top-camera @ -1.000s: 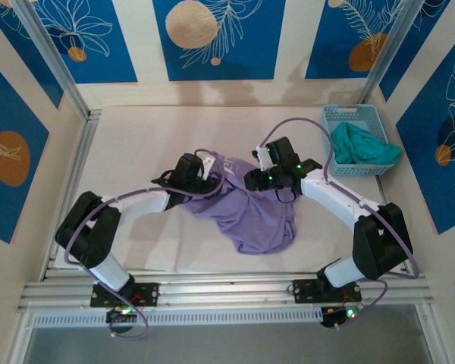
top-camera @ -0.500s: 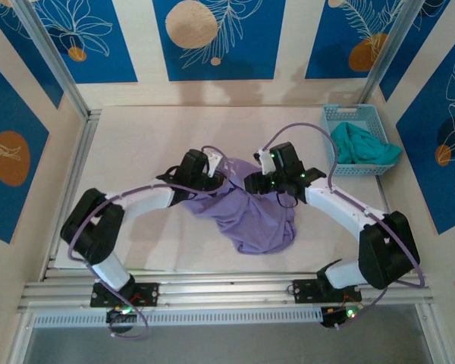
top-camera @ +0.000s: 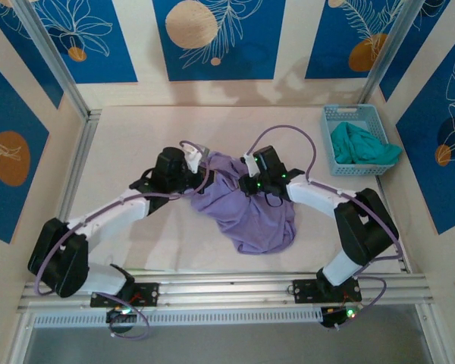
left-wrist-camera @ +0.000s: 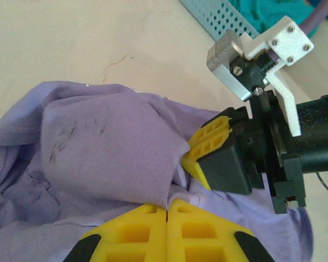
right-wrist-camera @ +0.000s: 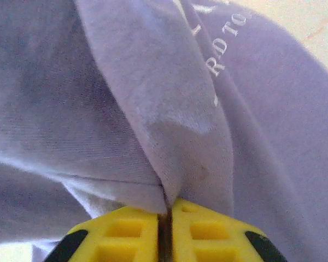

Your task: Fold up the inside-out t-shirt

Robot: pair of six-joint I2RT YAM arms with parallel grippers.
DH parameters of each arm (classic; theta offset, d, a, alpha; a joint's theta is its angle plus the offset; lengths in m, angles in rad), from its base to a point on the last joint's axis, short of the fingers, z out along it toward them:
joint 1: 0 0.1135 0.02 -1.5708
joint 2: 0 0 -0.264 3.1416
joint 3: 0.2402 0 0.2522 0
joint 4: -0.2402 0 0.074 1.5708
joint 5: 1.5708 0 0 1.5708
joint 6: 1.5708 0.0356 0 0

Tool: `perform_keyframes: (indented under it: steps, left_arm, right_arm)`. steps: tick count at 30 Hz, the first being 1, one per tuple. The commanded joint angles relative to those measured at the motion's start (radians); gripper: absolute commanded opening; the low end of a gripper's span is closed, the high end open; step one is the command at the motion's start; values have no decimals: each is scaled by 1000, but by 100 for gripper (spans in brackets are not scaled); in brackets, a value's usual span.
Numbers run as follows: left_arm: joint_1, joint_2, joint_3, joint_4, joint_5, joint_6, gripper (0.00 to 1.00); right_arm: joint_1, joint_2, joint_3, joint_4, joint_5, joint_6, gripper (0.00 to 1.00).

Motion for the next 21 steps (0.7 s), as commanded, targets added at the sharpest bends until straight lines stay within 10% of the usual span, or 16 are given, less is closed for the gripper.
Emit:
perform_keyframes:
  steps: [1,14,21]
  left_arm:
    - [41,-99,-26,17,83,-72,0]
    - [77,-136,-69,-175,-145,-37,0]
    - [-4,-201,-88,-134,-148,61,39]
  right_arm:
    - [-34,-107,27,-13,-67,-16,1]
    - [-122,-279,-31,95,-778,145,0]
    - [-138,-194,-14,116,-818,182,0]
